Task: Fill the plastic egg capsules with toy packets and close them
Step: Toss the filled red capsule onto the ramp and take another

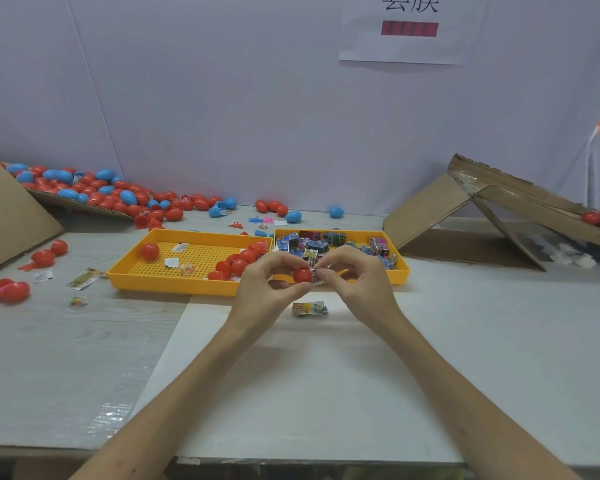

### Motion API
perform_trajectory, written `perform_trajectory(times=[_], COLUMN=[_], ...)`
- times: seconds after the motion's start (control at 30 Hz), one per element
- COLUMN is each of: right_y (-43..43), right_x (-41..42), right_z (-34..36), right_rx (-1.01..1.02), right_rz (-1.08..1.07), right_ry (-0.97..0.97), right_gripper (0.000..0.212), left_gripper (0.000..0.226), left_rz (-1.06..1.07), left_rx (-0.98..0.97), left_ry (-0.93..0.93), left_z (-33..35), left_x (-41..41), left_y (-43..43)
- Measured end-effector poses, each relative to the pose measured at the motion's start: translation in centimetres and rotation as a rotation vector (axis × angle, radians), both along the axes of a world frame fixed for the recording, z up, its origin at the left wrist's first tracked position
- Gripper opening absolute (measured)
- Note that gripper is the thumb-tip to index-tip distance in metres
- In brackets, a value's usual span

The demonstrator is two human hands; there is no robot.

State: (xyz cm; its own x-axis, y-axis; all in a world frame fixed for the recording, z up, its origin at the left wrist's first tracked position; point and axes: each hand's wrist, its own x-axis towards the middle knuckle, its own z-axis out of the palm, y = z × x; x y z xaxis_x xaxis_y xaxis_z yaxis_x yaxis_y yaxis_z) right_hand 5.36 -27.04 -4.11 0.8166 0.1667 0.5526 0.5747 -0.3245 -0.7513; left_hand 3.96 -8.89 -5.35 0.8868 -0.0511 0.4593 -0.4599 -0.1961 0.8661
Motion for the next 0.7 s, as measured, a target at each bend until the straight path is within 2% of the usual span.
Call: perform_trajectory(times=[0.23, 0.7], right_y=[0.18, -0.03], right_x=[-0.05, 0.22], right_z=[-0.27, -0.39], right_rx=[-0.037, -0.036], right_rz=[0.003, 0.029], right_ry=[-0.023, 0.045], right_gripper=[0.015, 0.012], left_gripper=[0.034, 0.032], left_rz=[0.01, 0.031], left_rx=[-0.016, 0.013], left_ry=[0.023, 0.019], left_z=[0.21, 0.32], left_x=[-0.26, -0.36], left_y=[0.08, 0.01])
